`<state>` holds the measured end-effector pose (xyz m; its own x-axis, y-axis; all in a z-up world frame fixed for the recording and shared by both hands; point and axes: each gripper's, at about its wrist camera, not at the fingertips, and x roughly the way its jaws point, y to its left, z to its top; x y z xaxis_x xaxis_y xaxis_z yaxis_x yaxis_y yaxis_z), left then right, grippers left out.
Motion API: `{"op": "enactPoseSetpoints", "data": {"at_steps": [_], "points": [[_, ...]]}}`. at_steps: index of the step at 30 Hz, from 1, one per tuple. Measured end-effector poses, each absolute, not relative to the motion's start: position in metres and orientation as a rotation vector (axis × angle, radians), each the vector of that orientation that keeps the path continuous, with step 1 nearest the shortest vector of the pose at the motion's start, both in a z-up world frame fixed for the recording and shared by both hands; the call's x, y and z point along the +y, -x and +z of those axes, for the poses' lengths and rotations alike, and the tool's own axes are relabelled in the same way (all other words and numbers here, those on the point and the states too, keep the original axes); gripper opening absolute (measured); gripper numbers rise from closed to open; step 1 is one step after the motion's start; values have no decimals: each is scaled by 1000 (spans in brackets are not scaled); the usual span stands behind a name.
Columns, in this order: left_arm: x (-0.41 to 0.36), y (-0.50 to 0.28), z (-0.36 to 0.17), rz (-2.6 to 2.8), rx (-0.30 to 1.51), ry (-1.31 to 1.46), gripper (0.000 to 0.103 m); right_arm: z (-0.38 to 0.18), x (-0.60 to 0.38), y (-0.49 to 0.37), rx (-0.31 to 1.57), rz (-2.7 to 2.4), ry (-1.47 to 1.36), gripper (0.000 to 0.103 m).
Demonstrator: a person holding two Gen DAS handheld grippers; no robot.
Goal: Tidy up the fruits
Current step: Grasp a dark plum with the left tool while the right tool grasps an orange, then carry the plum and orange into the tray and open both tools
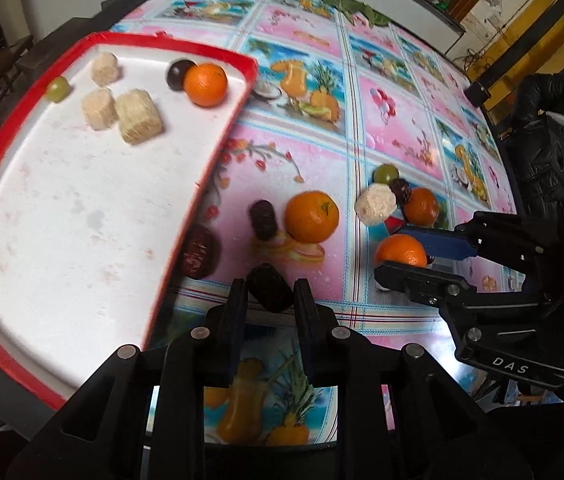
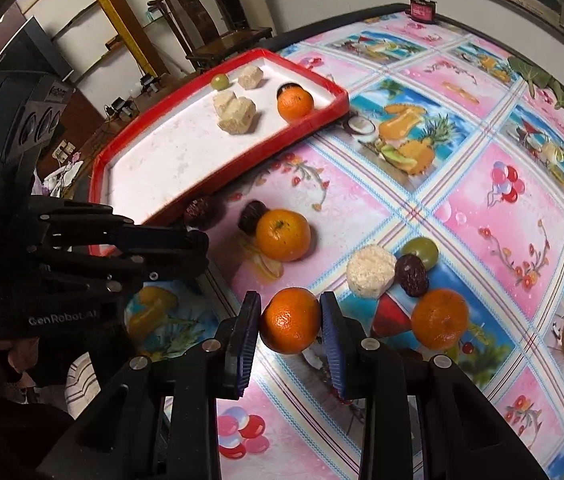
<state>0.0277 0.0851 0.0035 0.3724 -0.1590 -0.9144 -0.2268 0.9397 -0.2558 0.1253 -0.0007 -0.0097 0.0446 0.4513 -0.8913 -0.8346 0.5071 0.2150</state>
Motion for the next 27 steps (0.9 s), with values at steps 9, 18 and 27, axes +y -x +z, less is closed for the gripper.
{"op": "enactPoseSetpoints", "data": {"at_steps": [9,18,27], "points": [[115,-21,22,109,1165,360,21,10,19,-119,1110,1081,391,31],[148,-15,27,171,1144,372,21,20,48,-113,1085,1131,402,31],[176,-11,24,216,1140,377,21,21,78,-109,1076,1171,410,31]]}}
